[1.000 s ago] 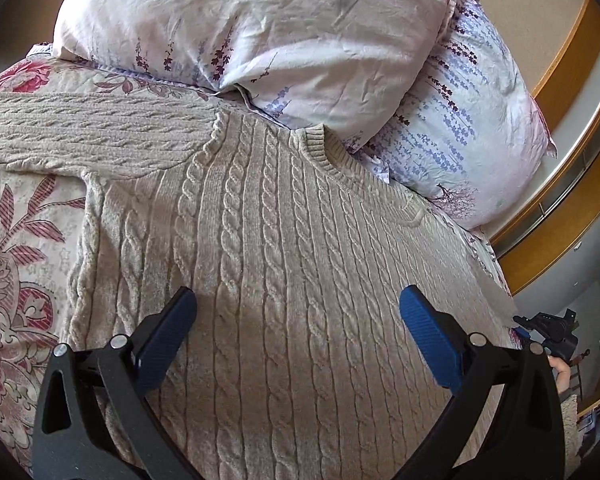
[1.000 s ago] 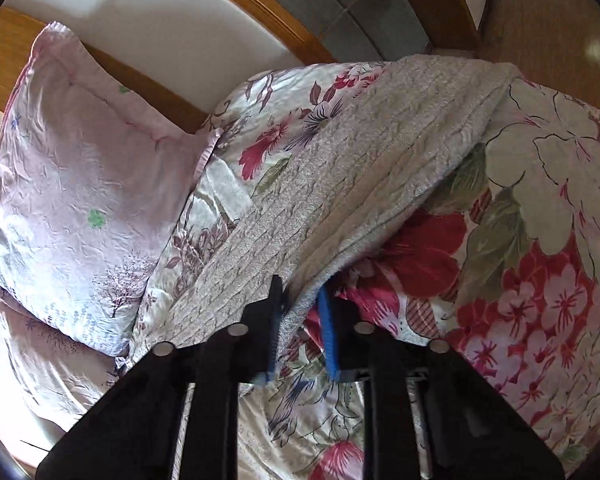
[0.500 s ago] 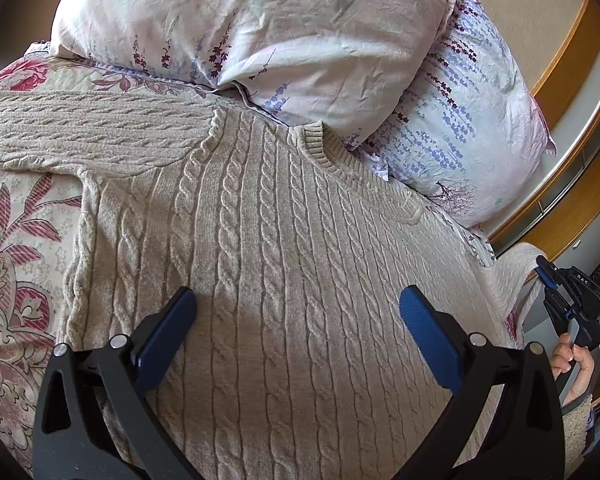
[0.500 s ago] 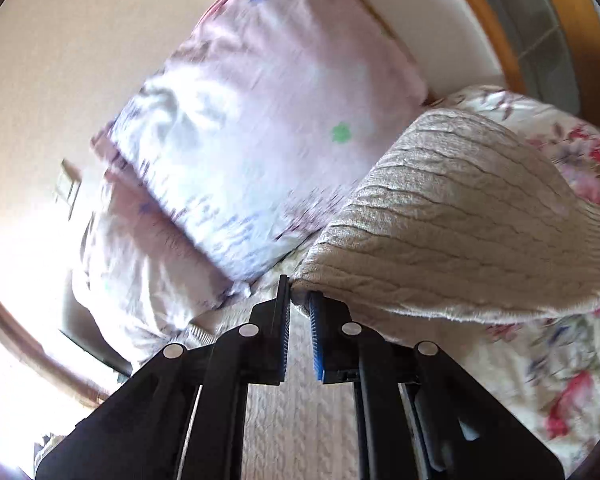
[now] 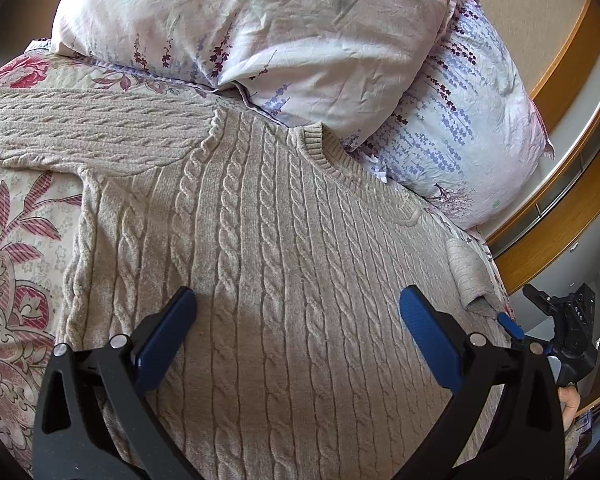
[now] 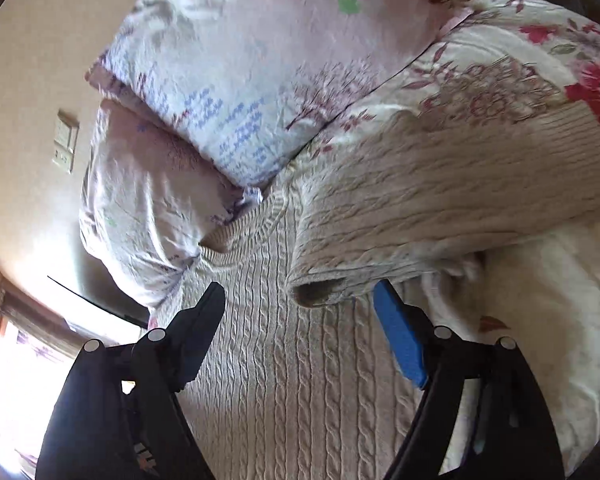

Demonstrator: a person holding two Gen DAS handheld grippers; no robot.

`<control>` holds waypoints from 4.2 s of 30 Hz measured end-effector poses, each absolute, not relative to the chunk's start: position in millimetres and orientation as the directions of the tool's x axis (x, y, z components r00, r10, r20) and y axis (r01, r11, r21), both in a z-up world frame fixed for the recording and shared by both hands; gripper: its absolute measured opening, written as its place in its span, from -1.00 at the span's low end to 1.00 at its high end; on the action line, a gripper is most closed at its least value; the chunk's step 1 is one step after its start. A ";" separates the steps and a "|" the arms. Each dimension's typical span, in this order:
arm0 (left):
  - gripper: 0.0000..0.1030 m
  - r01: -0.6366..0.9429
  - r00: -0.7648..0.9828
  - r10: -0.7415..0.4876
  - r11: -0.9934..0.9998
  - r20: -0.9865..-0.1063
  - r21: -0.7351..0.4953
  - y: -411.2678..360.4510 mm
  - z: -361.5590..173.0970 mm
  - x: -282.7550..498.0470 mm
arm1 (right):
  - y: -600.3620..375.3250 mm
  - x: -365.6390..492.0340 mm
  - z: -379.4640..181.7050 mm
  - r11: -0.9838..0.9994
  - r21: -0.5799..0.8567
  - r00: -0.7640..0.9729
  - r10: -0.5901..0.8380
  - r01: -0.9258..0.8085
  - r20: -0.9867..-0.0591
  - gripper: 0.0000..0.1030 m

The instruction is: Fold small clothes

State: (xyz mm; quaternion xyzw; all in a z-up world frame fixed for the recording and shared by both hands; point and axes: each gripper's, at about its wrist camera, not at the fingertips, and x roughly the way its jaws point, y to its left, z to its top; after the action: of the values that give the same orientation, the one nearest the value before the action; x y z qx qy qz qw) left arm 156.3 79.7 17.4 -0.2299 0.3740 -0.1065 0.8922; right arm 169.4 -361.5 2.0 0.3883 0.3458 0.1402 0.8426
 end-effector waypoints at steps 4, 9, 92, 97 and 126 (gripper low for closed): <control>0.97 0.017 0.696 -0.359 0.874 -0.621 -0.486 78.7 17.4 155.9 | -413.6 157.5 -13.9 0.539 0.818 0.774 0.424 0.203 -0.471 0.51; 0.97 0.017 0.697 -0.363 0.871 -0.619 -0.491 78.1 17.9 156.4 | -451.3 159.3 -43.8 0.413 0.835 0.792 0.335 0.363 -0.510 0.06; -0.27 -0.549 0.804 -0.040 0.336 -0.594 -0.765 351.1 -1.0 139.4 | -384.1 181.3 4.1 0.685 0.699 0.818 0.512 -0.205 -0.262 0.97; -0.84 -0.562 0.799 -0.051 0.291 -0.599 -0.774 364.9 -9.3 140.0 | -380.8 180.8 2.5 0.682 0.699 0.810 0.525 -0.218 -0.260 0.97; 0.36 0.066 0.646 -0.403 0.876 -0.648 -0.478 86.8 40.2 187.2 | -359.2 176.1 15.2 0.791 0.563 0.808 0.485 -0.241 -0.334 0.97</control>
State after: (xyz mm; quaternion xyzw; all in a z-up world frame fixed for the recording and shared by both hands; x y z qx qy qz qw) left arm 187.2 86.8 40.2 -0.2108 0.3990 -0.1328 0.8825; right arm 176.1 -359.2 15.2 0.2557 0.2378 0.1982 0.9158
